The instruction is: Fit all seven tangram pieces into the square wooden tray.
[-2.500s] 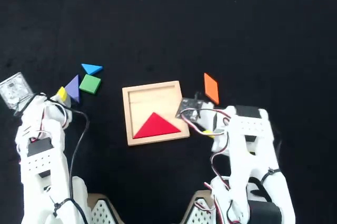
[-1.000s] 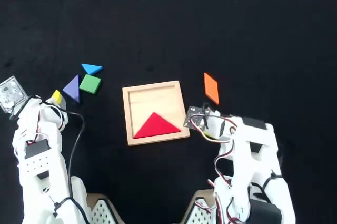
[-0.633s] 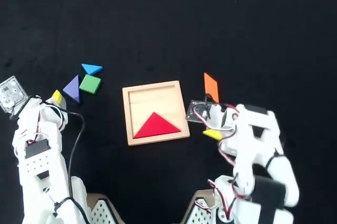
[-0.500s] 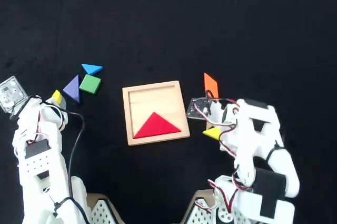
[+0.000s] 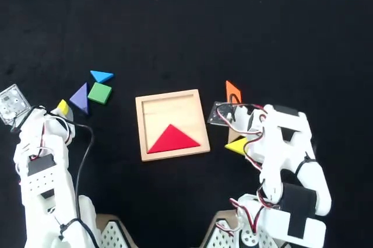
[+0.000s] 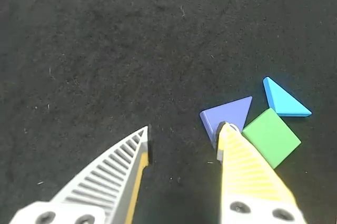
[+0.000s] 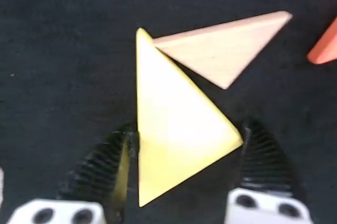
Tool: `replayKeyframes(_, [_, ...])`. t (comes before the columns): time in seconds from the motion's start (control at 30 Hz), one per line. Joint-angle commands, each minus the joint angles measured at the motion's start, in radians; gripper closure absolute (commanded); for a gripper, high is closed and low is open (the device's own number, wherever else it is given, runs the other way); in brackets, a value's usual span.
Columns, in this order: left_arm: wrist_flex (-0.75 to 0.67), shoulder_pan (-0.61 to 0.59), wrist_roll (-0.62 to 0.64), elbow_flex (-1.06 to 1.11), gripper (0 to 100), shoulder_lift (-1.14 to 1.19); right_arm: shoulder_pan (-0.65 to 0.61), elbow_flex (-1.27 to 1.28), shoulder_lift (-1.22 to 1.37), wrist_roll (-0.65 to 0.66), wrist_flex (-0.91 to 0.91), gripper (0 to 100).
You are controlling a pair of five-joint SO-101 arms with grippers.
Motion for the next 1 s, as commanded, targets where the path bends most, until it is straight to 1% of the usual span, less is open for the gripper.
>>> replayKeyframes(0.0, [-0.011,-0.008,0.002,-0.012,78,0.000,0.018,0.004,0.025,0.006,0.037,79.3])
replayKeyframes(0.2, [-0.009,-0.008,0.002,-0.012,78,0.002,0.025,0.004,-0.031,0.006,0.051,79.3])
replayKeyframes(0.37, [-0.009,-0.008,0.003,-0.012,78,0.002,0.071,-0.028,-0.269,0.006,0.219,79.3])
replayKeyframes(0.5, [-0.008,-0.008,0.003,-0.012,78,0.002,0.071,-0.001,-0.466,-0.005,0.313,79.3])
replayKeyframes(0.53, [-0.008,-0.007,0.003,-0.012,78,0.002,0.071,0.018,-0.509,-0.040,0.318,79.3])
replayKeyframes(0.67, [-0.006,0.024,-0.002,-0.010,78,0.002,0.061,0.045,-0.639,-0.267,0.324,79.3])
replayKeyframes(0.73, [-0.006,0.036,-0.002,-0.010,78,0.002,0.002,0.030,-0.682,-0.393,0.336,79.3])
replayKeyframes(0.83, [-0.006,0.054,-0.002,0.005,78,-0.008,-0.169,-0.047,-0.699,-0.614,0.417,79.3])
replayKeyframes(0.97, [-0.006,0.061,-0.003,0.007,78,-0.008,-0.454,-0.205,-0.630,-0.914,0.477,79.4])
